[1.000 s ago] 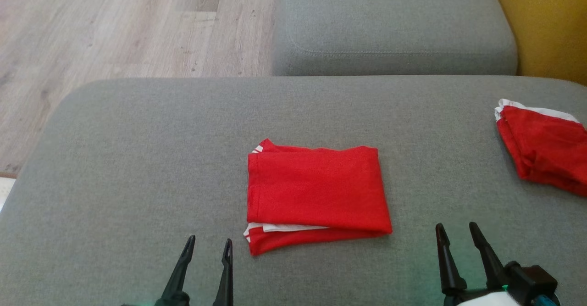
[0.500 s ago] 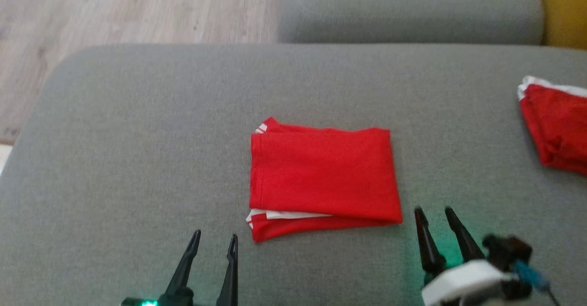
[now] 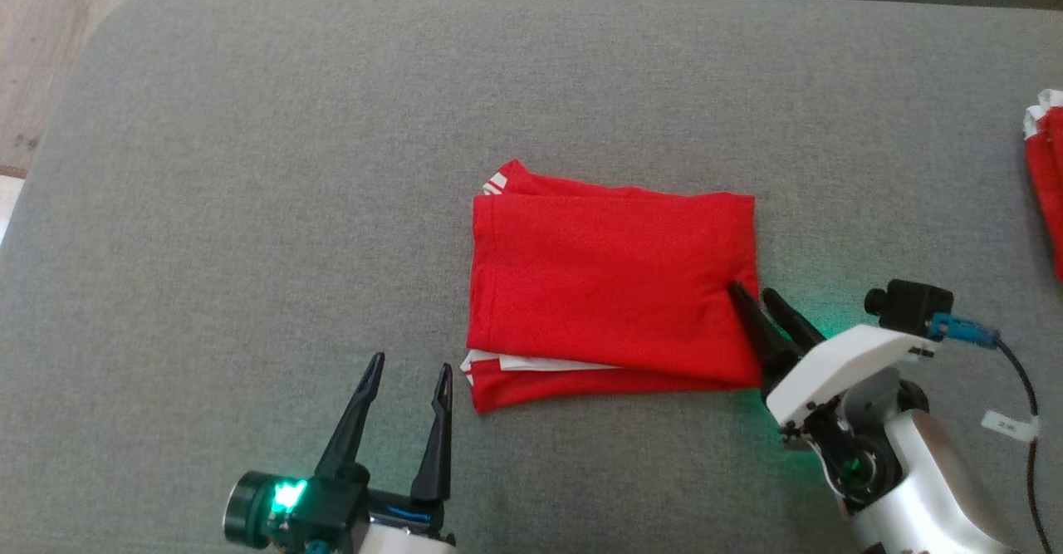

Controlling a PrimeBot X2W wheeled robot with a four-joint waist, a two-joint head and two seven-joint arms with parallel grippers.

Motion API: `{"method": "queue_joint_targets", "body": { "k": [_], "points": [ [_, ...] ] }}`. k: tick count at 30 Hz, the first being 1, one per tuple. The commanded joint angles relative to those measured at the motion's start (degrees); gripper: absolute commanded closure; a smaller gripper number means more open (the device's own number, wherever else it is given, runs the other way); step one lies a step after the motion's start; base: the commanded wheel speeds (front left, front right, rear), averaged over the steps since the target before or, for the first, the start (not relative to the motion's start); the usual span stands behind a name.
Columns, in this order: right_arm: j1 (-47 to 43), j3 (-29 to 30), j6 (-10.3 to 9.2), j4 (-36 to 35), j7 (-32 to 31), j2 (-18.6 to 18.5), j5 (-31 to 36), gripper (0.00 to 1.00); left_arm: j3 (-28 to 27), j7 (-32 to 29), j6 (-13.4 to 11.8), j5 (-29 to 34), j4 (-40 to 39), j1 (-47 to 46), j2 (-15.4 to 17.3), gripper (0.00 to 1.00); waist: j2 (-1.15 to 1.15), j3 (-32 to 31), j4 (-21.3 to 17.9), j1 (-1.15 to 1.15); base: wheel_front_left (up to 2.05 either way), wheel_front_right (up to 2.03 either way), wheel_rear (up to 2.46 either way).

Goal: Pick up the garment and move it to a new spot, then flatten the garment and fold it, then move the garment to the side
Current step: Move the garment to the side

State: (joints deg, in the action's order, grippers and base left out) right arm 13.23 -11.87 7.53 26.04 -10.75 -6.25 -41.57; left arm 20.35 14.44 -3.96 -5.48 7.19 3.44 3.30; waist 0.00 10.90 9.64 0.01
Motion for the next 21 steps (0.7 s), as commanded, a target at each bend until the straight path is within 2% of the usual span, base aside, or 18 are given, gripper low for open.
{"method": "queue_joint_targets", "body": {
  "k": [1, 7, 11, 17, 21],
  "points": [
    [1.3, -2.2, -0.04, -1.4, -1.0, -0.1, -1.5, 1.0, -1.3, 0.6, -0.1, 0.2, -1.5, -2.3, -0.4, 0.0, 0.0, 0.2, 0.1, -0.01, 0.0, 0.0, 0.0],
    [2.3, -2.5, -0.04, -3.4, 0.4, -3.2, -2.8, 1.0, -1.6, 0.6, -1.0, -0.5, -2.1, -2.8, -0.4, 0.0, 0.0, 0.7, -0.6, -0.01, 0.0, 0.0, 0.0],
    [3.7, -1.3, -0.04, -5.2, 0.6, -7.8, -0.9, 1.0, -2.1, 0.6, -1.8, -2.0, -4.2, -3.3, -0.4, 0.0, 0.0, 2.0, -2.6, -0.01, 0.0, 0.0, 0.0],
    [8.2, 5.1, -0.04, -8.9, -1.1, -17.3, 2.5, 1.0, -2.8, 0.6, -1.2, -3.2, -8.6, -5.0, -0.4, 0.0, 0.0, 5.5, -6.6, -0.01, 0.0, 0.0, 0.0],
    [11.7, 10.7, -0.04, -11.2, -3.2, -21.3, 5.3, 1.0, -3.2, 0.6, -0.4, -2.1, -9.8, -6.5, -0.4, 0.0, 0.0, 8.2, -9.1, -0.01, 0.0, 0.0, 0.0]
  ]
}}
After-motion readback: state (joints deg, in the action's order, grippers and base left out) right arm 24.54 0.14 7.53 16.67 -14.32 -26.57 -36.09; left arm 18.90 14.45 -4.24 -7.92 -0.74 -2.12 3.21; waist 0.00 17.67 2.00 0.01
